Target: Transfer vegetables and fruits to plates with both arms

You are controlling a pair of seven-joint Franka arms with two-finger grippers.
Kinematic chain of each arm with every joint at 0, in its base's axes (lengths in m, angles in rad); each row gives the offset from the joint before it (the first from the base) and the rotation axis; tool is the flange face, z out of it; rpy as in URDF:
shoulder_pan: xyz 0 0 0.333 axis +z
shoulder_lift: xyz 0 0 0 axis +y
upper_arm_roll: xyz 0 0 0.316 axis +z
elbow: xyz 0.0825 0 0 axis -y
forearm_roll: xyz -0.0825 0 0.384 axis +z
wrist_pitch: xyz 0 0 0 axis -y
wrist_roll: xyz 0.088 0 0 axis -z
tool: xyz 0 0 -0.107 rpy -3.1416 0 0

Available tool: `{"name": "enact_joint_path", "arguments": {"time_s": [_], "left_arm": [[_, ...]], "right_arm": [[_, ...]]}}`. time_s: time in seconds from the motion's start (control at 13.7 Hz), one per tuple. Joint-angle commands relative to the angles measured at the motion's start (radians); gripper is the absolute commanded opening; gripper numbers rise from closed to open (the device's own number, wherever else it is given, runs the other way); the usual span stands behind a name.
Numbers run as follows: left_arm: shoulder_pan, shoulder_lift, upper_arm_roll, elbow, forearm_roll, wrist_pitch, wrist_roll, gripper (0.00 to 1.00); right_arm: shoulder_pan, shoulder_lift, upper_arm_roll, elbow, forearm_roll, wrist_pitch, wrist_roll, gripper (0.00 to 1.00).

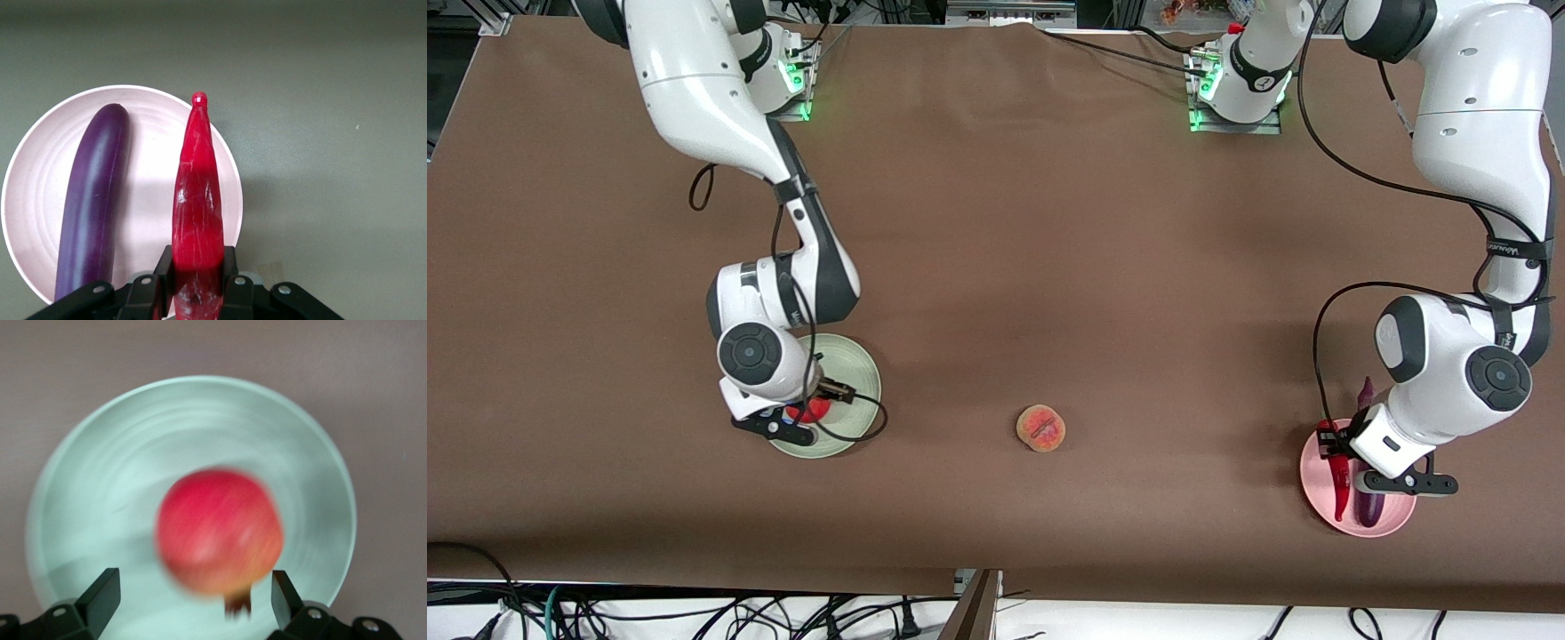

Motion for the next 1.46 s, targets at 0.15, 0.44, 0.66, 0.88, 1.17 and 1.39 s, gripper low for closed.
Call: {"name": "enact_joint_path", "arguments": {"time_s": [0.15, 0.44, 0.66, 0.88, 1.17, 1.39], "left_arm": [[0.005, 0.03, 0.013, 0.074, -0.024, 0.013, 0.033, 0.0], [0.013, 0.058, 0.013, 0.101, -0.024, 0.022, 0.038, 0.0], [0.016, 0.065, 0.013, 0.103, -0.024, 0.024, 0.038, 0.01], [0.025, 0.073, 0.013, 0.103, -0.033, 0.024, 0.038, 0.03], [0.033, 0.085, 0.013, 0.104, -0.051, 0.025, 0.038, 0.14], [0.04, 0.096, 0.013, 0.101, -0.073, 0.076, 0.036, 0.71]], "right_arm": [[0.024, 0.005, 0.155, 0.153, 0.062, -0.011, 0.293, 1.0], [0.145, 0.114, 0.18, 0.158, 0.051, 0.411, 0.388, 1.0], [0.185, 0.206, 0.174, 0.178, 0.05, 0.647, 0.388, 1.0], [0.185, 0.301, 0.174, 0.283, 0.05, 0.722, 0.393, 1.0], [0.183, 0.363, 0.172, 0.342, 0.051, 0.796, 0.392, 1.0], [0.185, 0.418, 0.175, 0.348, 0.051, 0.9, 0.39, 1.0]]}}
